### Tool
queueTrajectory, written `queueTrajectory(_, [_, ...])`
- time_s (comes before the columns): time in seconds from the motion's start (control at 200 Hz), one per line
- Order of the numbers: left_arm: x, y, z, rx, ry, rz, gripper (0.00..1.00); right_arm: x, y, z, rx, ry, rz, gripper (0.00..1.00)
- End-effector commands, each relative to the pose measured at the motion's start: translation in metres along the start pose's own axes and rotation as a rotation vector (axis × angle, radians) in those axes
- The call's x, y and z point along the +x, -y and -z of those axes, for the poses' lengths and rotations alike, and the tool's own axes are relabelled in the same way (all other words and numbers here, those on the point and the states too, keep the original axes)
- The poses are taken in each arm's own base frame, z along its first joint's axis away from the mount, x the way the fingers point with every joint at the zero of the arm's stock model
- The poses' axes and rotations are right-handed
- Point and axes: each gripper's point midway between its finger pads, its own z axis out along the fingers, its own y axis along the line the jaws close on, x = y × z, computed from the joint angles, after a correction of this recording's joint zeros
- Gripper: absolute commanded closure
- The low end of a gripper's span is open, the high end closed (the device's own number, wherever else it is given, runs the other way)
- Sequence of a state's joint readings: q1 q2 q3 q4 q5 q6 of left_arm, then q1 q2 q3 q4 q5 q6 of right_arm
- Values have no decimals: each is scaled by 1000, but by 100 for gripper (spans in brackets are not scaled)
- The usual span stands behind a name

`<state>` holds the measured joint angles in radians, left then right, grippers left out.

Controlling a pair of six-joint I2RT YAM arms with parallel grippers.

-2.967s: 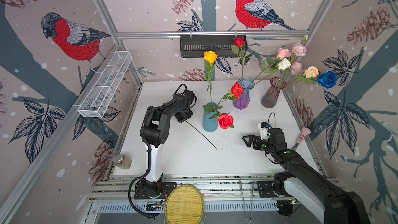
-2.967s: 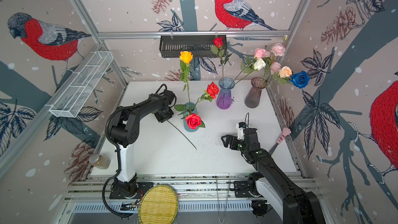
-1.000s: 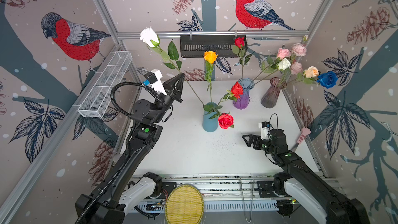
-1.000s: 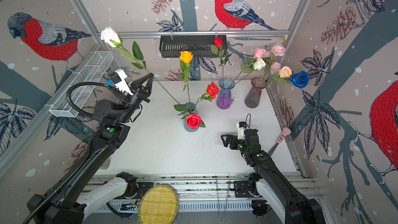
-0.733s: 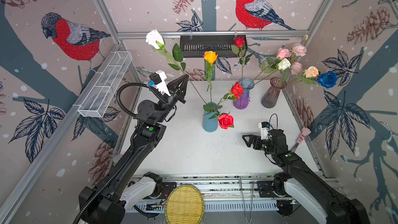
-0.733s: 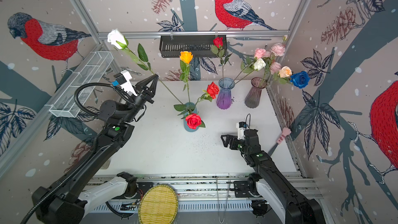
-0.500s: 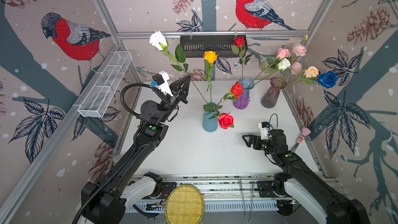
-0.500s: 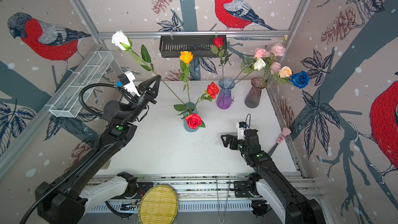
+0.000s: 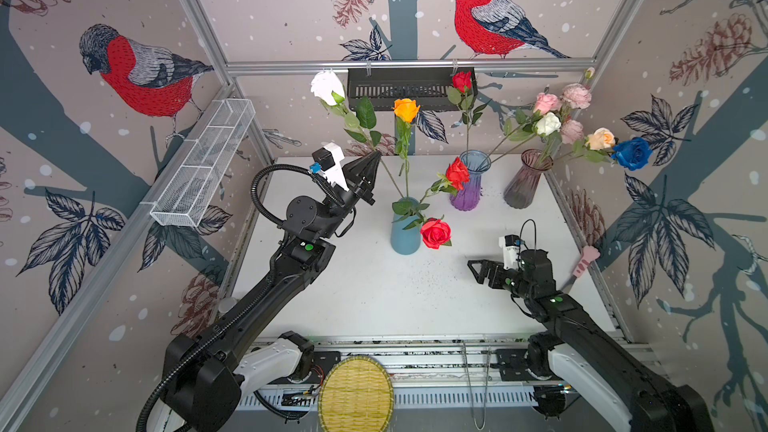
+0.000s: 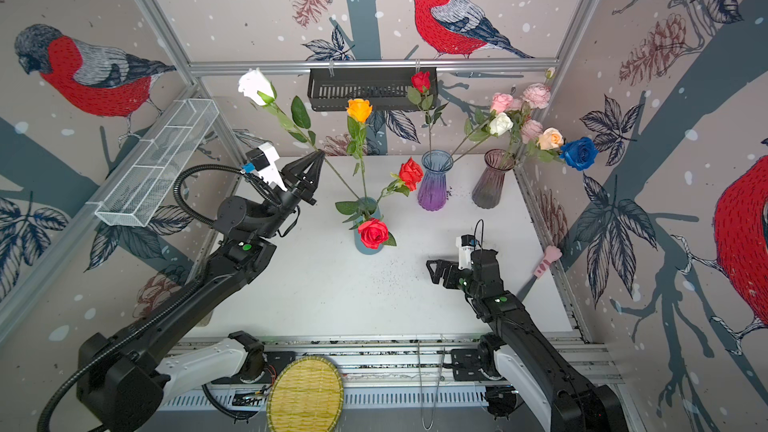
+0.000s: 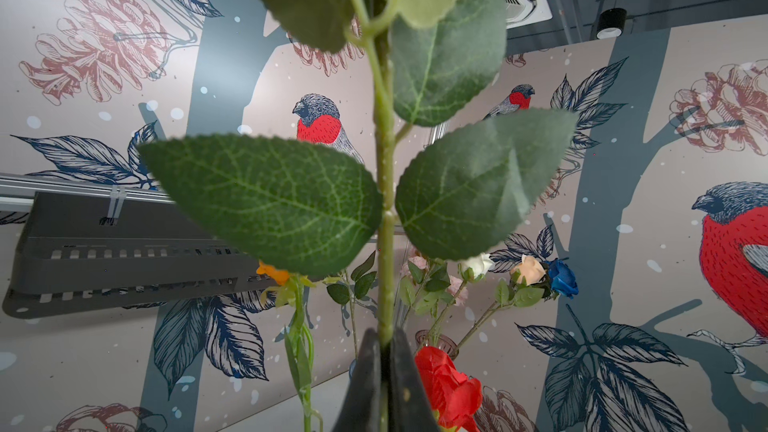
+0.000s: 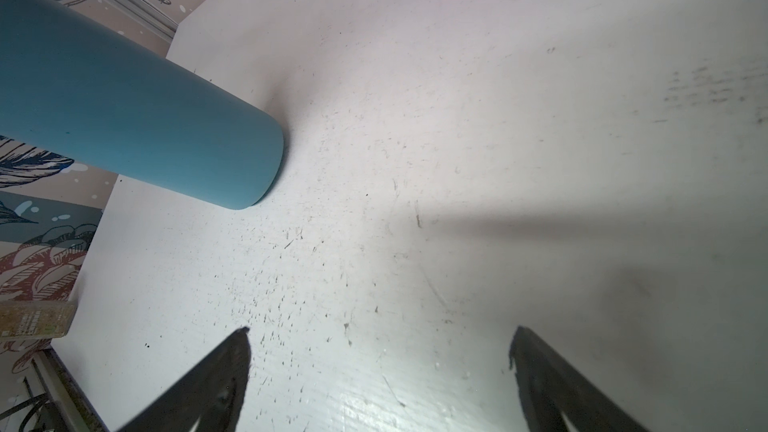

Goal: Arrange the flowers into the vase
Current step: 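Carry the white rose over the teal vase and lower its stem in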

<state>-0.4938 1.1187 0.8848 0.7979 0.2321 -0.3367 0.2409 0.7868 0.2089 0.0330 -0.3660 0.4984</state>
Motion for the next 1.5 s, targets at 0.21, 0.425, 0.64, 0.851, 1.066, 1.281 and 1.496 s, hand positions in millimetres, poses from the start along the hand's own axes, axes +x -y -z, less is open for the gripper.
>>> queueTrajectory(0.21, [-10, -2, -3, -6, 73, -68, 100, -4, -2, 0, -10, 19, 10, 2])
queueTrajectory(0.425, [-12, -3, -8, -1, 91, -48, 100, -4, -2, 0, -10, 18, 10, 2])
queueTrajectory(0.64, [-6, -5, -11, 2, 83, -28, 100, -4, -2, 0, -9, 19, 10, 2])
queueTrajectory(0.851, [19, -14, -6, -20, 46, -9, 100, -4, -3, 0, -11, 19, 12, 2])
queueTrajectory(1.066, [46, -20, 2, -30, 6, 59, 100, -5, -3, 0, -12, 20, 12, 2])
queueTrajectory(1.281, [63, -19, 6, -31, -22, 90, 98, -4, -4, 1, -15, 21, 12, 2])
queueTrajectory(1.496, [71, -16, 7, -22, -73, 135, 42, -4, -4, 1, -17, 21, 12, 2])
